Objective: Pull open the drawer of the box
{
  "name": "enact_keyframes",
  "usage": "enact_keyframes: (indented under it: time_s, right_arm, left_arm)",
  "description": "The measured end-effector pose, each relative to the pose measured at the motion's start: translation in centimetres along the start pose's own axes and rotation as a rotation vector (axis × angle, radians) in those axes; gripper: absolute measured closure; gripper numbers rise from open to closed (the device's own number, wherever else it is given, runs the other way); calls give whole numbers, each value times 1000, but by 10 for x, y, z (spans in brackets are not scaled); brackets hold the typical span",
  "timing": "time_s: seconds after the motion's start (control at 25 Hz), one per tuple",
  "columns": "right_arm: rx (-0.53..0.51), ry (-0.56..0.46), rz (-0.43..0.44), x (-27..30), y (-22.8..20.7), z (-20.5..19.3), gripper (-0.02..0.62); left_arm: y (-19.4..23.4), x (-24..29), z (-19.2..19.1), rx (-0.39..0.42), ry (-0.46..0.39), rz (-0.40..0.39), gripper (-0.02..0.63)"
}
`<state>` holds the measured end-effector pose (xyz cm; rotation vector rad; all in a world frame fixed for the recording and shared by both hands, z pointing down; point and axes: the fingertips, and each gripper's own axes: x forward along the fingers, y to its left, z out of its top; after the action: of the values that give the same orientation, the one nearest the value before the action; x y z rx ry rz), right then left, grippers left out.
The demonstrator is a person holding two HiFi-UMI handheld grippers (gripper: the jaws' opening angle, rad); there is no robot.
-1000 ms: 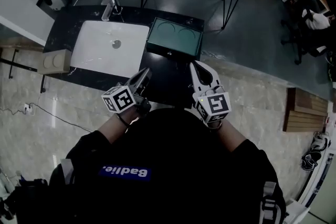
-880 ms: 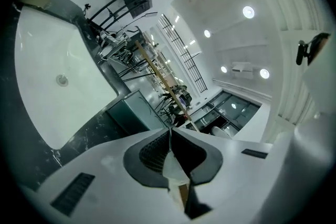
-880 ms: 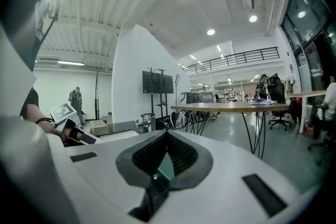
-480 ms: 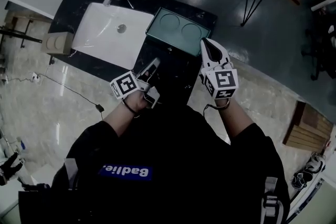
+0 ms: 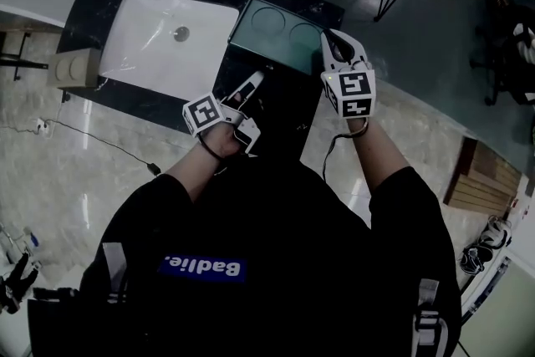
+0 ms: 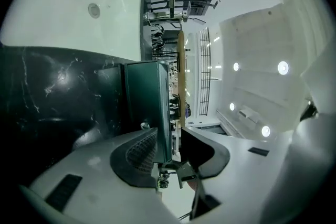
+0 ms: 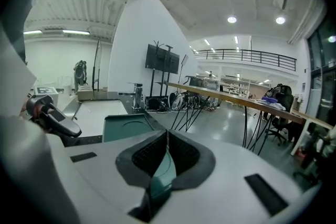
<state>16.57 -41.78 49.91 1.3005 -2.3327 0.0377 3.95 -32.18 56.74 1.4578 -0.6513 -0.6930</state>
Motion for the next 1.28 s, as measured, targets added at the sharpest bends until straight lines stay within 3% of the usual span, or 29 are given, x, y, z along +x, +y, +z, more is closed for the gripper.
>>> enact_keyframes:
  time_s: [0.12,0.28,0.52,0.72,0.84,1.28]
  right_arm:
    - [5,17,-34,12,-13,0,594]
    - [-4,41,-55,22,-19,-2,595]
    - [-65,93,-27,39,-11,-14,594]
    - [-206,122,-26,54,-11,-24,594]
    - [-268,122,-33,60,-15,-23,594]
    - [-334,167,-5,84,-17,-36,594]
  left_arm:
    - [7,5,4,-75,-6,-18,440]
    - [14,11,8,-107,-18,-10,439]
    - [23,24,1,-108,-13,33,439]
    - [43,20,2,-111,-51,117,439]
    - [44,22,5,-110,-70,121,439]
    - [55,29,3,-68,-34,173,439]
